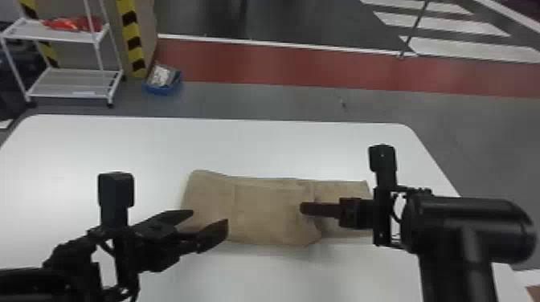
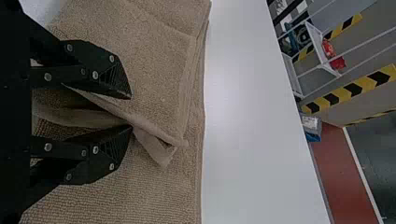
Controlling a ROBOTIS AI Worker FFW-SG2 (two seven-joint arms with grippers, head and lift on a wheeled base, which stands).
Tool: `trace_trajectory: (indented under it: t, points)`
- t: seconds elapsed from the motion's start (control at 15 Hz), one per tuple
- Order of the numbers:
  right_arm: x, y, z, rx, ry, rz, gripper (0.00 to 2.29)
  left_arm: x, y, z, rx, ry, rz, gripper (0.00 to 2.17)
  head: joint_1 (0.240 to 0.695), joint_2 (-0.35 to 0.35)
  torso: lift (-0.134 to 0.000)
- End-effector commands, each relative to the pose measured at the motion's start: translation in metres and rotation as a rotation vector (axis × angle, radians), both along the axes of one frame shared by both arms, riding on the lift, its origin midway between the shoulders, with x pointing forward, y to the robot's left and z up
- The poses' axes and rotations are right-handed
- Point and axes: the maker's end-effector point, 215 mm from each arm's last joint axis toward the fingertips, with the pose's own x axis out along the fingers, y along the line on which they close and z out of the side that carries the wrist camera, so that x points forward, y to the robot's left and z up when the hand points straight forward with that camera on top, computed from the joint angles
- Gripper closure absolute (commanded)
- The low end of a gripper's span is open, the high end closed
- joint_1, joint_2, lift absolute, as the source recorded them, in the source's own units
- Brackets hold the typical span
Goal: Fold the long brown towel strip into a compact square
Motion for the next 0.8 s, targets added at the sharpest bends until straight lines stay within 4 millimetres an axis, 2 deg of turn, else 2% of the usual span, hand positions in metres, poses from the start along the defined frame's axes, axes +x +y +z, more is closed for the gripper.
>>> trace_trajectory:
  t: [0.0, 0.27, 0.4, 0.53, 0.67, 0.73]
  points:
    - [0.001, 0.001, 0.002, 0.005, -0.006, 0.000, 1.14, -0.001, -0.002, 0.000, -0.003, 0.001, -0.001, 0.07, 0.695, -0.169, -0.124]
    - [0.010, 0.004, 0.015, 0.009, -0.050, 0.000, 1.15, 0.001, 0.000, 0.003, -0.003, -0.005, 0.002, 0.07, 0.695, -0.168, -0.124]
    - [0.028, 0.005, 0.053, 0.061, -0.094, -0.003, 1.15, 0.002, 0.002, 0.005, -0.003, -0.010, 0.005, 0.07, 0.695, -0.166, -0.124]
    - [0.027, -0.006, 0.082, 0.107, -0.108, -0.031, 1.15, 0.001, 0.011, 0.003, -0.002, -0.005, 0.022, 0.06, 0.695, -0.154, -0.124]
    - [0.019, -0.021, 0.078, 0.131, -0.088, -0.055, 1.15, 0.006, 0.022, 0.008, -0.014, -0.022, 0.041, 0.05, 0.695, -0.155, -0.124]
    - [0.017, -0.030, 0.070, 0.118, -0.086, -0.068, 1.15, 0.011, 0.024, 0.015, -0.022, -0.049, 0.050, 0.05, 0.695, -0.158, -0.124]
